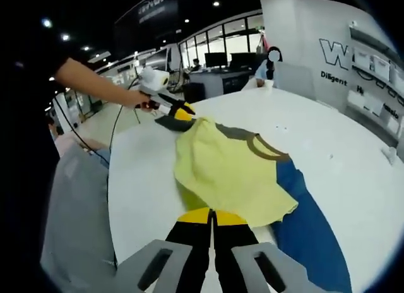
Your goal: Fold the garment on the visible template until the final outline fits inside the template.
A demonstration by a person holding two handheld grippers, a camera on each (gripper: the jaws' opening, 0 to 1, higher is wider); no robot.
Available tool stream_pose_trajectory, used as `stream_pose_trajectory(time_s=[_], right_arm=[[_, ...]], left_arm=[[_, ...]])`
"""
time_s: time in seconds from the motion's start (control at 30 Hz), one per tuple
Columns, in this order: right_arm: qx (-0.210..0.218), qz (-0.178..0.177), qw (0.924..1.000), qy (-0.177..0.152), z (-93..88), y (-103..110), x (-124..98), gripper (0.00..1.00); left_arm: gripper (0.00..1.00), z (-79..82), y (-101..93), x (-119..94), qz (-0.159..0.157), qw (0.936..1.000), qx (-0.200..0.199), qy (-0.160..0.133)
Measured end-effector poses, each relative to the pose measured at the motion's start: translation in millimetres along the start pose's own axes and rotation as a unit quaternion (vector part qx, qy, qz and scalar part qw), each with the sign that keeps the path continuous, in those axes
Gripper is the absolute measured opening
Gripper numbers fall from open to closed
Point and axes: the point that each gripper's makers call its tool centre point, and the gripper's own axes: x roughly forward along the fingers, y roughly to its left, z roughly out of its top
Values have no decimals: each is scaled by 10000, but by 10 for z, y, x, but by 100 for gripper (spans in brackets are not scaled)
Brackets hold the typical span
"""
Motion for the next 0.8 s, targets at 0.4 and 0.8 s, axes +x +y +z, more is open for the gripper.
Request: stream_pose_trajectory(time_s=[0.4, 0.8], right_arm=[[-12, 5, 10000, 4, -40, 18, 9, 0], [-22, -25, 10000, 29, -54, 9, -39, 0]], left_arm=[[21, -598, -181, -129, -273, 9981, 17, 544], [18, -823, -191, -63, -296, 9962, -65, 814]])
